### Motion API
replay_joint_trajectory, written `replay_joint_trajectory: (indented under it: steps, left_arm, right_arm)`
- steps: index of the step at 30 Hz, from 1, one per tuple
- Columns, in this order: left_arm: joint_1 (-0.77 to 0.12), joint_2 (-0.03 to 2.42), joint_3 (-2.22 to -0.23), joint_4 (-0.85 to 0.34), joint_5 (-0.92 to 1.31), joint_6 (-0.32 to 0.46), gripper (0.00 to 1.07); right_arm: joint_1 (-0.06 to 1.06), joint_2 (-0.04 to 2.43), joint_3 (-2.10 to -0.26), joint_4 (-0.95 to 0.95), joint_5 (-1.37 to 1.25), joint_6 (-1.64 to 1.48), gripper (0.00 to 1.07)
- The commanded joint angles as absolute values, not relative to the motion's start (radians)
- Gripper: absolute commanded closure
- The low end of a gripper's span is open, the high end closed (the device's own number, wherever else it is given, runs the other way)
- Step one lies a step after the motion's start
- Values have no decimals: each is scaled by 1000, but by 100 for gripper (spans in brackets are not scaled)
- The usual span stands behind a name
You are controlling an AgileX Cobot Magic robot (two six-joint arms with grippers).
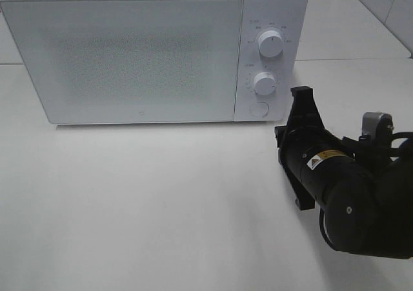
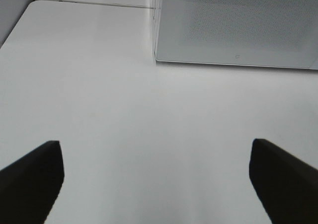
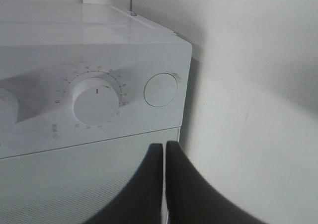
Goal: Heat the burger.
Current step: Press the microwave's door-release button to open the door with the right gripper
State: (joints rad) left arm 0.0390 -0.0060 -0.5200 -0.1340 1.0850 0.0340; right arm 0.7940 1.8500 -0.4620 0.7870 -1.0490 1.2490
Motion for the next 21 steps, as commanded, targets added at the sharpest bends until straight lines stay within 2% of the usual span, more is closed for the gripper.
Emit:
replay_joint_trajectory:
  steps: [1, 8, 21]
  left_arm:
    - [43, -21, -517, -138, 1068, 36, 13]
    - [43, -21, -517, -138, 1068, 36, 13]
    - [43, -21, -517, -138, 1068, 36, 13]
  right_arm:
    - [791, 1896, -509, 772, -1014, 1262, 107]
    - [791, 1946, -559, 771, -1004, 1268, 107]
    - [684, 2016, -675, 695, -944, 1267, 107]
